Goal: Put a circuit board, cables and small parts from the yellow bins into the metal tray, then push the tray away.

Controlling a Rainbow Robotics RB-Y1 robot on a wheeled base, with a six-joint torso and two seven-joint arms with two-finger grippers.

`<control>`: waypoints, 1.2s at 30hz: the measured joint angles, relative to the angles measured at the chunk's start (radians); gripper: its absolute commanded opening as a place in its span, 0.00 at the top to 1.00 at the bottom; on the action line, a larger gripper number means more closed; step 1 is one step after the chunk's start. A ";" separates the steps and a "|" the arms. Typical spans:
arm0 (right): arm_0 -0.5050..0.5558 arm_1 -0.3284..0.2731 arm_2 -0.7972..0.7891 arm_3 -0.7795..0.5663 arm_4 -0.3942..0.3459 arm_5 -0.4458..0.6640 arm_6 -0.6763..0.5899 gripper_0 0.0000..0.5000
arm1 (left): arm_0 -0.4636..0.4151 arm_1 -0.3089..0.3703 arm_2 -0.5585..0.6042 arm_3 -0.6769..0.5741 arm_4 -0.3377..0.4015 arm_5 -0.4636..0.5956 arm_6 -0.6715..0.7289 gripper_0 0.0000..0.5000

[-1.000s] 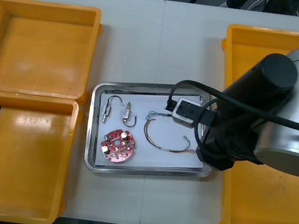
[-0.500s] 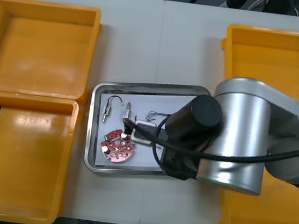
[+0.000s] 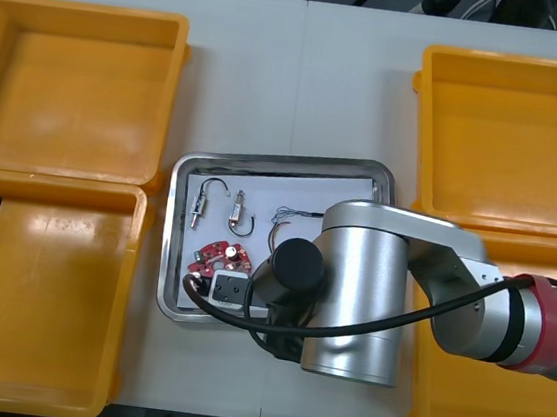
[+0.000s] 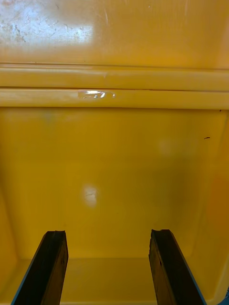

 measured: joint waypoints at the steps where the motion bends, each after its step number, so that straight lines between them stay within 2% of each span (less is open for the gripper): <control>1: -0.003 0.007 0.008 0.010 0.000 0.000 0.000 0.00 | 0.000 0.000 0.000 0.000 0.000 0.000 0.000 0.00; 7: -0.019 0.038 0.057 0.069 0.001 -0.027 0.000 0.00 | 0.000 0.000 0.000 0.000 0.000 0.000 0.000 0.00; 14: -0.028 0.047 0.105 0.118 0.011 -0.065 0.000 0.00 | 0.000 0.000 0.000 0.000 0.000 0.000 0.000 0.00; 29: -0.035 0.065 0.166 0.153 0.085 -0.082 0.000 0.00 | 0.000 0.000 0.000 0.000 0.000 0.000 0.000 0.00; 34: -0.035 0.074 0.168 0.157 0.087 -0.082 0.000 0.00 | 0.000 0.000 0.000 0.000 0.000 0.000 0.000 0.00; 35: -0.035 0.074 0.169 0.157 0.087 -0.082 0.000 0.04 | 0.000 0.000 0.000 0.000 0.000 0.000 0.000 0.00; 36: -0.035 0.074 0.169 0.157 0.087 -0.082 0.000 0.21 | 0.000 0.000 0.000 0.000 0.000 0.000 0.000 0.00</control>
